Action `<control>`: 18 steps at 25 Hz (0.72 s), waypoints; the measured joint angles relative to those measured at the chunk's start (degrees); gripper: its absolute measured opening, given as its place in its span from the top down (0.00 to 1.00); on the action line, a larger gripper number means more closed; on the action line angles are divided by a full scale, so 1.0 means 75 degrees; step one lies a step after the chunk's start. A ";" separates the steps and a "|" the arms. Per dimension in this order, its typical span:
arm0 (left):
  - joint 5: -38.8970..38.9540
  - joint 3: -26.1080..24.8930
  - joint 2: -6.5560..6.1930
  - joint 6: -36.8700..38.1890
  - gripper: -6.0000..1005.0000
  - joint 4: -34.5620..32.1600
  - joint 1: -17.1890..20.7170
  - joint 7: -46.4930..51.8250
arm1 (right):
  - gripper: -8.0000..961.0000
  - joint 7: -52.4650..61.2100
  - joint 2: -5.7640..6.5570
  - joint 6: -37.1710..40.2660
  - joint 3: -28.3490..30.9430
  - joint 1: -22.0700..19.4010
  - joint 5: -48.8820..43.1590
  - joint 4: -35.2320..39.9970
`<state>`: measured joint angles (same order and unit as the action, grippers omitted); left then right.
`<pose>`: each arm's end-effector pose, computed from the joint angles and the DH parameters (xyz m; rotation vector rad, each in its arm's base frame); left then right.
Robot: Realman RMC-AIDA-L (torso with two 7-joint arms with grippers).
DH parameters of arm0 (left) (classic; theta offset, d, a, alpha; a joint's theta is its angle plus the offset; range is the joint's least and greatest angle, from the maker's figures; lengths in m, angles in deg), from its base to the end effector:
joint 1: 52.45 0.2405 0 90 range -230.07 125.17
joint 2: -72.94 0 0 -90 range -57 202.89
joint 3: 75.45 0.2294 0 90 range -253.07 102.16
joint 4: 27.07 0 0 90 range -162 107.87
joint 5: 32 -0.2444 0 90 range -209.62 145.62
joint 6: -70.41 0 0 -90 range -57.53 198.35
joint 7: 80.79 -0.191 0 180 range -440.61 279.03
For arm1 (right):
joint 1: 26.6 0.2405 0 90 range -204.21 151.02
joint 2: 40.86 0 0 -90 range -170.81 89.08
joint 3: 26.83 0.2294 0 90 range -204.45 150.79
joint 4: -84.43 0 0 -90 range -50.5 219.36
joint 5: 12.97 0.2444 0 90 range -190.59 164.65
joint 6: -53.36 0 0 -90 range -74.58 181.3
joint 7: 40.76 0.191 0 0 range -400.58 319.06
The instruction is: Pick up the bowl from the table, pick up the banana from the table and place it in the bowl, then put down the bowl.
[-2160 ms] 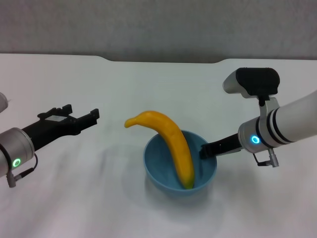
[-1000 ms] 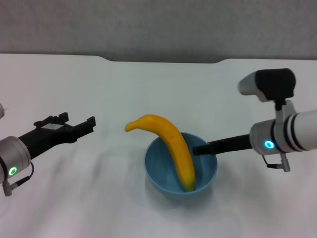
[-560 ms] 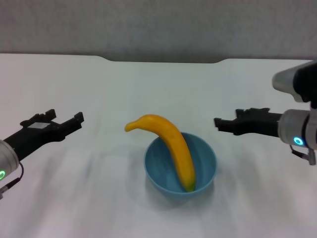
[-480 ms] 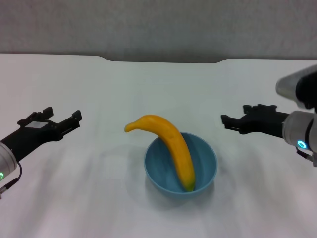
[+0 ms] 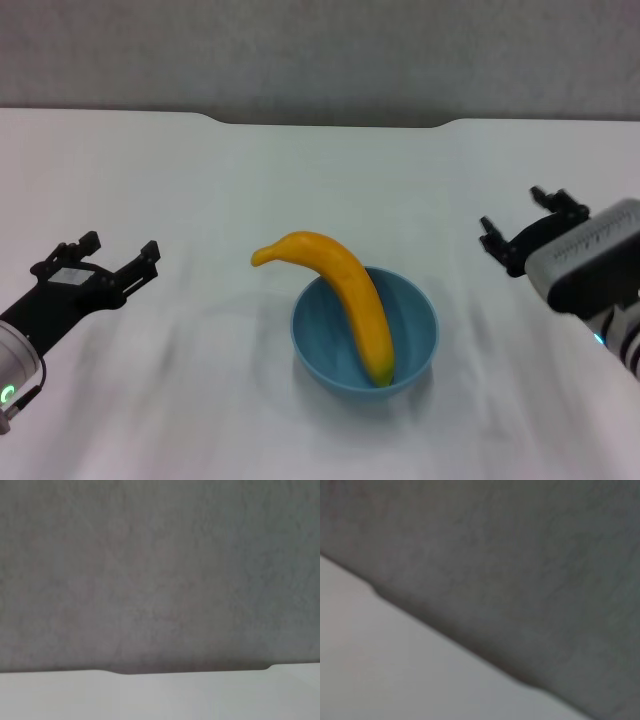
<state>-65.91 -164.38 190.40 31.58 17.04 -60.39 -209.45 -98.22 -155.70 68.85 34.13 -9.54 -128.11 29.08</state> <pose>-0.3080 0.3900 -0.0286 -1.9045 -0.8005 -0.6705 0.2399 0.4307 -0.0748 -1.9292 0.3471 0.1521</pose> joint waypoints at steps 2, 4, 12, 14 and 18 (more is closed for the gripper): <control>0.0265 0.0056 0.0011 -0.0205 0.11 -0.0209 -0.0056 -0.0386 | 0.25 0.0238 -0.0005 0.1346 -0.0653 0.0017 -0.0005 0.0451; 0.0556 0.0133 0.0029 -0.0356 0.11 -0.0411 -0.0140 -0.0836 | 0.25 0.0966 -0.0011 0.2882 -0.1473 0.0187 -0.0106 0.1164; 0.1981 0.0489 0.0051 -0.1560 0.11 -0.1728 -0.0630 -0.2524 | 0.25 0.5229 -0.0041 0.6753 -0.3345 0.0773 -0.1525 0.3910; 0.2309 0.0604 0.0048 -0.1825 0.11 -0.2140 -0.0830 -0.2629 | 0.25 0.5779 -0.0048 0.6779 -0.3369 0.0860 -0.1571 0.4210; 0.2772 0.0871 0.0031 -0.1952 0.11 -0.3199 -0.1482 -0.2345 | 0.25 0.6826 -0.0044 0.6769 -0.3465 0.0988 -0.1619 0.4820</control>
<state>-45.12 -157.85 190.63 16.94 -6.95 -71.51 -227.04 -47.03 -156.03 119.62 8.15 -2.12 -140.26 65.22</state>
